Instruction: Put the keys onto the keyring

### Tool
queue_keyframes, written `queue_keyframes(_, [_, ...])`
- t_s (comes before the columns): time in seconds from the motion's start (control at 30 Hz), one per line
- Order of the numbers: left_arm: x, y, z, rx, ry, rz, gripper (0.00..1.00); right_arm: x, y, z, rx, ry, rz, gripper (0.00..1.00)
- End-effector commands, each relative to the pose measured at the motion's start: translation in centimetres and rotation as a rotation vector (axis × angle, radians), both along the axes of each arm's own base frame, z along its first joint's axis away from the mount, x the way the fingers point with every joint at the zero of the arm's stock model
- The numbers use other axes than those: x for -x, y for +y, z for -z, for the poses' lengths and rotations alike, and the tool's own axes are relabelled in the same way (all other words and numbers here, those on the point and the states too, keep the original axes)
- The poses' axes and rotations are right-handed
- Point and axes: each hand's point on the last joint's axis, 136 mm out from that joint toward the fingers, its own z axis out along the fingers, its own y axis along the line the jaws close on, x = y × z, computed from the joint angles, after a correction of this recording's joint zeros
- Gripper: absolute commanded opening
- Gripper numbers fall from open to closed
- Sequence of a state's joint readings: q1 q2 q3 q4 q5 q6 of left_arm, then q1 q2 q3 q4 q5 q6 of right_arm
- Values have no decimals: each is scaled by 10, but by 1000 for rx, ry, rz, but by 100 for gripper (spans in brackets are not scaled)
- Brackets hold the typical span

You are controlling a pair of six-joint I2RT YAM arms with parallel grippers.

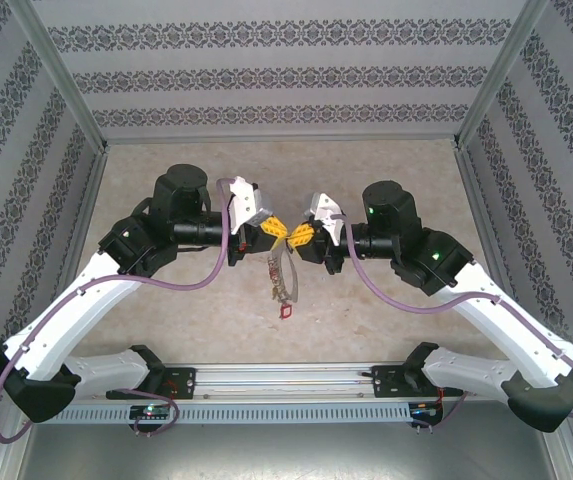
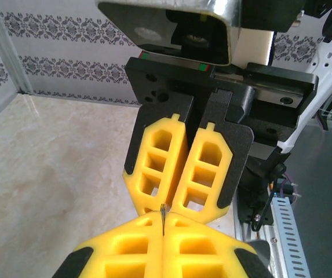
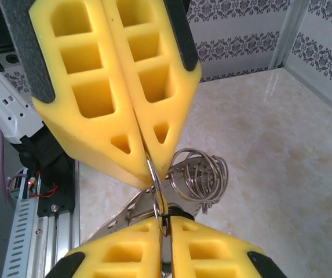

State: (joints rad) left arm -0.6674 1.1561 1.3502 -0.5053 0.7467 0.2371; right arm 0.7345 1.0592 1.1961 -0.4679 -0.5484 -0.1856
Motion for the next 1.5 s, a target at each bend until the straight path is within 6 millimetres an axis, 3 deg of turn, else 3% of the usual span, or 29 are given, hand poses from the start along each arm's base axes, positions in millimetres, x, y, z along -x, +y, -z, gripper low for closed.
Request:
queue_keyframes(0.0, [11,-1,-30,101,-59,48,0,6,1,-11,-60,-22,-34,11])
queue_keyframes(0.2, [10,-1,-33,124,-61,41,0,8,3,-8,-64,-19,-55,0])
queue_keyframes(0.6, [-12,-5,-31,200,-78,-50,0,14,9,-12,-88,-33,-101,0])
queue_keyframes(0.9, [-10,0,-30,180,-96,-70,0,13,-5,-16,-122,-83,-29,22])
queue_keyframes(1.13, [6,-3,-34,199,-71,16,0,10,-19,-27,-162,-104,39,22])
queue_keyframes(1.47, [16,-2,-37,223,-61,59,0,8,-11,-36,-200,-92,18,21])
